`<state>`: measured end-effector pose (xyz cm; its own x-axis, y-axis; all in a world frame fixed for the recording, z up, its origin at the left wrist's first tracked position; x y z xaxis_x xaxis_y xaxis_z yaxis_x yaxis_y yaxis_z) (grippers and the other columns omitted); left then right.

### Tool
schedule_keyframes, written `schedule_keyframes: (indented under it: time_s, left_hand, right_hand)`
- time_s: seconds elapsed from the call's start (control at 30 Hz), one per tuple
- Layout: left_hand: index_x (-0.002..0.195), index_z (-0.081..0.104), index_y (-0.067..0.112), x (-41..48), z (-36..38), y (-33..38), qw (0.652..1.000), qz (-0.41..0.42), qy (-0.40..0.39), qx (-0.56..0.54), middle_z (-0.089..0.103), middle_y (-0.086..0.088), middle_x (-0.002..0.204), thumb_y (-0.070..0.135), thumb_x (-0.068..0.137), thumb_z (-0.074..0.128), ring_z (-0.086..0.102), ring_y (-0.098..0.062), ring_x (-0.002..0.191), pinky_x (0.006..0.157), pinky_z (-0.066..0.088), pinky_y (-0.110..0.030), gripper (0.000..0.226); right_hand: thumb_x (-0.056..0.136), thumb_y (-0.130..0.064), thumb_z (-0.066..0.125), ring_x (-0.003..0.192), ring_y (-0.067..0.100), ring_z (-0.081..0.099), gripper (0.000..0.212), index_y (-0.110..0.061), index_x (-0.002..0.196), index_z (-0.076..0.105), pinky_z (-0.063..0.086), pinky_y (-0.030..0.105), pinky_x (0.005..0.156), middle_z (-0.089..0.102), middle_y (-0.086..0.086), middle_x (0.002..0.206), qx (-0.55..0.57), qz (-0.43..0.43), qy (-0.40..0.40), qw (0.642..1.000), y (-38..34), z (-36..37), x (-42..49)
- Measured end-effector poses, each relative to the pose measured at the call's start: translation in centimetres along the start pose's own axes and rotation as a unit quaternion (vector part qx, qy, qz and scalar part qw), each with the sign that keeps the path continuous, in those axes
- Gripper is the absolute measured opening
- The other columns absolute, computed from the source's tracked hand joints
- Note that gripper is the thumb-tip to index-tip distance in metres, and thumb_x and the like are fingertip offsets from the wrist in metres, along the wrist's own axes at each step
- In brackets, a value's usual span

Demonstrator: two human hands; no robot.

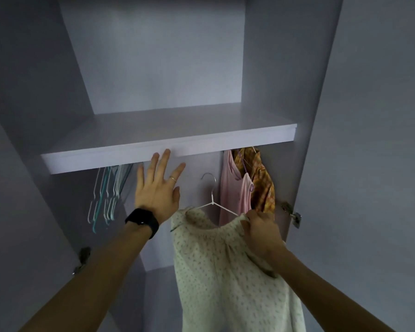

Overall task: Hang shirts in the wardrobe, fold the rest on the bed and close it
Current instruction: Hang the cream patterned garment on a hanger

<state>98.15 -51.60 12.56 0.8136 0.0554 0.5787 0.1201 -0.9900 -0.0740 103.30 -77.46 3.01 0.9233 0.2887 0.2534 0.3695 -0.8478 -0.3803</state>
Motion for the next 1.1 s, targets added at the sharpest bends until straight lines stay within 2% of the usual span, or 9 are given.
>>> schedule_keyframes:
  time_s: [0.07,0.13,0.3,0.5,0.63,0.83,0.93,1.1]
  left_hand:
    - [0.159,0.005,0.035,1.9,0.9,0.0,0.999,-0.001,0.017,0.028,-0.015,-0.006,0.166,0.043,0.097,0.045,-0.013,-0.033,0.152,0.118,-0.008,-0.059,0.075]
    - [0.157,-0.01,0.037,3.6,2.5,-0.2,0.999,-0.019,0.022,0.037,-0.022,-0.004,0.164,0.05,0.099,0.036,-0.017,-0.032,0.151,0.118,-0.01,-0.06,0.075]
    - [0.151,-0.026,0.04,4.9,7.7,-2.1,0.996,-0.076,0.017,0.046,-0.033,0.005,0.16,0.054,0.102,0.017,-0.022,-0.027,0.151,0.119,-0.006,-0.063,0.066]
    - [0.156,-0.014,0.04,5.4,10.7,-3.7,0.987,-0.036,0.141,0.065,-0.023,0.008,0.164,0.048,0.104,0.02,-0.018,-0.024,0.152,0.118,-0.008,-0.064,0.062]
    - [0.158,-0.004,0.039,6.0,12.0,-4.0,0.976,-0.026,0.203,0.071,-0.013,0.007,0.167,0.05,0.101,0.022,-0.01,-0.026,0.154,0.117,-0.001,-0.068,0.063]
    - [0.158,0.004,0.039,6.5,12.4,-4.4,0.966,-0.008,0.248,0.074,-0.006,0.006,0.168,0.048,0.1,0.025,-0.004,-0.027,0.154,0.117,0.001,-0.069,0.062]
    - [0.158,0.006,0.039,6.5,12.4,-4.4,0.962,-0.011,0.261,0.08,-0.003,0.005,0.168,0.049,0.1,0.027,-0.003,-0.028,0.154,0.117,0.002,-0.069,0.063]
    - [0.158,0.009,0.039,6.7,12.5,-4.4,0.959,-0.013,0.271,0.079,-0.001,0.004,0.168,0.05,0.099,0.028,0.0,-0.028,0.154,0.116,0.002,-0.068,0.063]
  right_hand:
    - [0.102,-0.027,0.043,0.113,0.03,0.051,0.028,-0.012,0.12,0.057,0.04,0.035,0.089,0.062,0.009,0.119,-0.024,0.01,0.004,1.0,0.1,0.9,1.4]
    - [0.1,-0.027,0.044,0.113,0.028,0.053,0.028,-0.013,0.122,0.056,0.038,0.032,0.089,0.062,0.007,0.12,-0.042,0.015,0.011,0.999,0.4,1.9,3.1]
    - [0.096,-0.028,0.05,0.111,0.028,0.06,0.03,-0.013,0.121,0.057,0.045,0.032,0.085,0.064,0.007,0.118,-0.06,0.024,0.036,0.997,1.6,4.5,6.6]
    - [0.096,-0.026,0.051,0.106,0.033,0.063,0.02,-0.011,0.107,0.058,0.047,0.033,0.079,0.067,0.011,0.112,-0.037,0.019,0.084,0.996,2.8,7.9,11.4]
    - [0.096,-0.024,0.05,0.108,0.036,0.062,0.025,-0.007,0.112,0.059,0.048,0.034,0.081,0.067,0.016,0.115,-0.014,0.028,0.137,0.99,3.5,8.3,14.6]
    - [0.092,-0.025,0.055,0.104,0.039,0.063,0.027,-0.006,0.11,0.061,0.048,0.036,0.08,0.065,0.018,0.113,-0.009,0.05,0.225,0.973,3.1,5.8,19.6]
    - [0.09,-0.023,0.056,0.105,0.038,0.062,0.021,-0.007,0.103,0.062,0.048,0.037,0.083,0.066,0.018,0.112,-0.009,0.075,0.235,0.969,2.1,4.8,22.5]
    - [0.094,-0.014,0.049,0.118,0.038,0.057,0.035,-0.002,0.126,0.058,0.046,0.035,0.086,0.062,0.019,0.125,0.0,0.123,0.198,0.972,1.2,6.8,27.4]
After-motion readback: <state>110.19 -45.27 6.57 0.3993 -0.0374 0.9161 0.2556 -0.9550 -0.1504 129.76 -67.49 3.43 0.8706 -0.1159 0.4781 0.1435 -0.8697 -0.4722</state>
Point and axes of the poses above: each hand's wrist, its own x-axis towards the middle knuckle, its own z-axis out of the palm, y = z × x, the point moved 5 cm from there along x, towards the middle knuckle
